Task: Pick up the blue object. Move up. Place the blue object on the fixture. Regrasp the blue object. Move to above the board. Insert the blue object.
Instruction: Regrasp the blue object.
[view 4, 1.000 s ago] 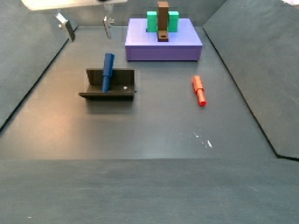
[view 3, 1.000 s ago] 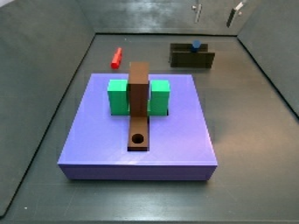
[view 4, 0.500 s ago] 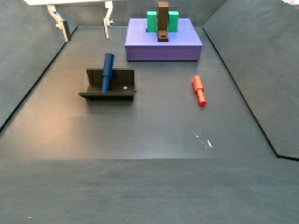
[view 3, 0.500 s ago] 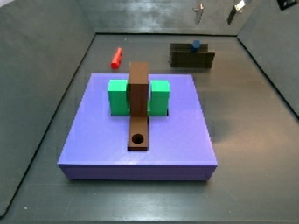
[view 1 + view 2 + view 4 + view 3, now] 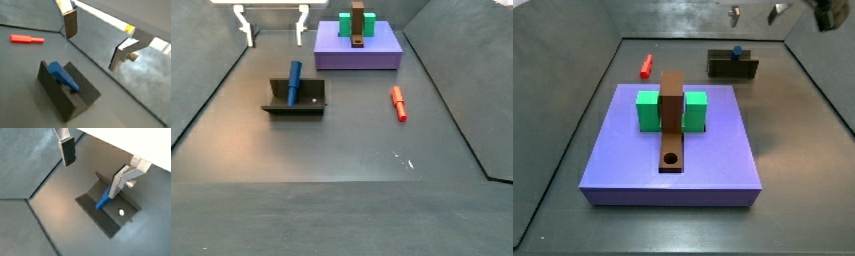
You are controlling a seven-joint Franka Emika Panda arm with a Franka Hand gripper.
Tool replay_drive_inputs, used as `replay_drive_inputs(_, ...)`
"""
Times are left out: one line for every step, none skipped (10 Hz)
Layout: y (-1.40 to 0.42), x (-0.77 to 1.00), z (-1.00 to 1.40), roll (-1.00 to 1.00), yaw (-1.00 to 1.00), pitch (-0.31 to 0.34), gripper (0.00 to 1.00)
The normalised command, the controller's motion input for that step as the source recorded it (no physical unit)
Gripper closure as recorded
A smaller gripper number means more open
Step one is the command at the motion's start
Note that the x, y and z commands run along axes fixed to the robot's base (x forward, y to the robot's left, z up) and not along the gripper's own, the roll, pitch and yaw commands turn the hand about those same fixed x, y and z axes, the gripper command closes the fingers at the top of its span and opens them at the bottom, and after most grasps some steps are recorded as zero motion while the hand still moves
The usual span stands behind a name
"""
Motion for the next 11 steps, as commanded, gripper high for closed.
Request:
replay_drive_inputs(0.0,0.0,0.0,0.0,0.0,0.009,0.0)
replay_drive_inputs(0.0,0.01,-0.06,0.0,0.0,0.0,0.0)
replay_drive_inputs(0.0,-0.12,-0.21,-0.02,-0.01,-0.246,0.0)
replay_drive_inputs(0.0,-0.2,-0.18,0.0,-0.15,-0.254,0.0)
replay_drive_inputs(0.0,-0.16,-0.18,0.07,-0.26,-0.214,0.0)
replay_drive_inputs(0.0,-0.09,-0.13,0.11,-0.25,-0.151,0.0)
replay_drive_inputs(0.0,-0.02,-0.1,0.22,-0.18,-0.14,0.0)
replay_drive_inputs(-0.02,-0.1,-0.1,0.25,-0.12,-0.197,0.0)
replay_drive_inputs(0.0,-0.16,-0.01,0.18,0.0,-0.194,0.0)
replay_drive_inputs(-0.05,-0.05,-0.04,0.12,0.0,-0.209,0.0)
replay_drive_inputs(-0.1,0.0,-0.18,0.03,0.0,-0.294,0.0)
